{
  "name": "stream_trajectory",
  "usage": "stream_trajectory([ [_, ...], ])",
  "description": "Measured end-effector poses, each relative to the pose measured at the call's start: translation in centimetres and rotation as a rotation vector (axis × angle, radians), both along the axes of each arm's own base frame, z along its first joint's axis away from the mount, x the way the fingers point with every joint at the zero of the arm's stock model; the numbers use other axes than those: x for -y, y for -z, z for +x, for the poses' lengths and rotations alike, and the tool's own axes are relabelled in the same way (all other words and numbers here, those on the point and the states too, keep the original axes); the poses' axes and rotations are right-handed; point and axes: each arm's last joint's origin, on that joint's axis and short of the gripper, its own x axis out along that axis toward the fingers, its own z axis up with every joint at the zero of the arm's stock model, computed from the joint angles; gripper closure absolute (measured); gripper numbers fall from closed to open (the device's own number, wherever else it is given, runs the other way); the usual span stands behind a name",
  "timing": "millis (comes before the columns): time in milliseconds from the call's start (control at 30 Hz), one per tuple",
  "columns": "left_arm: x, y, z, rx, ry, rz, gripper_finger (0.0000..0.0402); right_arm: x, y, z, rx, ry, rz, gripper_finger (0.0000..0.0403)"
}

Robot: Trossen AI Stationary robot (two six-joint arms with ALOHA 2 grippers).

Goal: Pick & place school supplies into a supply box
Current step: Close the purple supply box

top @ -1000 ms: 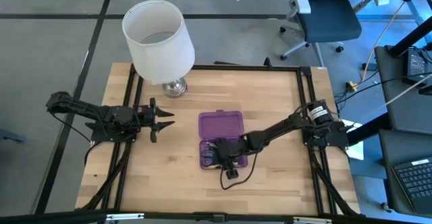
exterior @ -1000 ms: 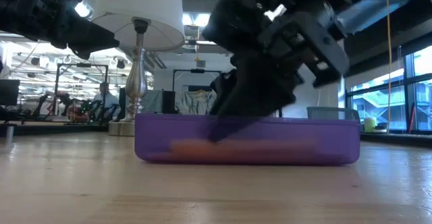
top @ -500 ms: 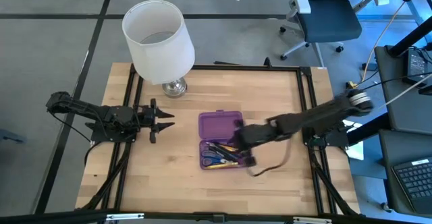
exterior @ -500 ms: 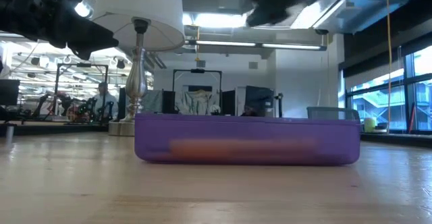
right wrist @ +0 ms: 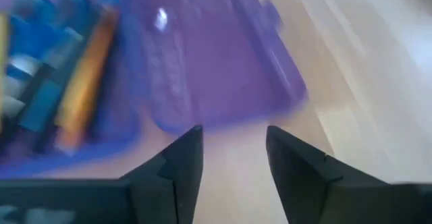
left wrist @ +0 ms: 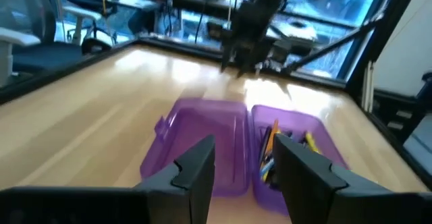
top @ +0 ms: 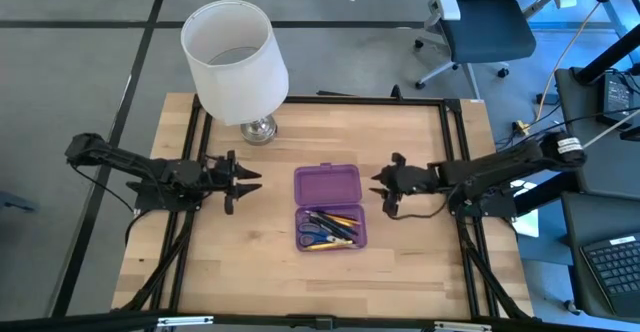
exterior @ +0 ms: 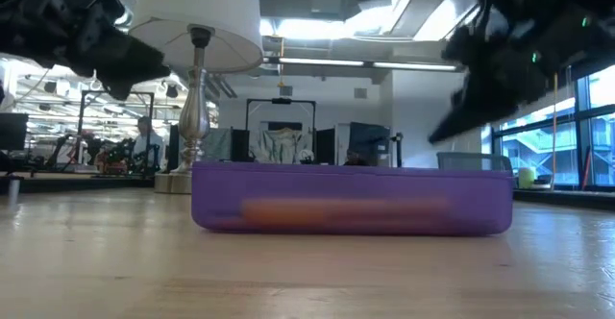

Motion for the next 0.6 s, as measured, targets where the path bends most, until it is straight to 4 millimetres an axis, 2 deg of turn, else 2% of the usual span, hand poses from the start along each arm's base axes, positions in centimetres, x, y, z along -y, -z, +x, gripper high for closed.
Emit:
stream_trajectory([
  [100,0.0,-0.2,0.2,0.021,0.0,-0.003,0.026,1.1,1.4,-0.7,-0.039,0.037,0.01,0.0236],
  [300,0.1,-0.2,0.3,0.024,-0.002,-0.003,0.0261,1.8,3.0,-1.6,0.004,-0.042,0.083,0.0225],
  [467,0.2,0.0,0.4,0.014,0.027,-0.058,0.0261,2.2,3.6,-2.1,0.076,-0.033,0.055,0.0169],
  [600,0.9,0.7,1.0,-0.051,0.126,-0.162,0.026,2.7,3.8,-2.3,0.09,0.002,0.047,0.0128],
])
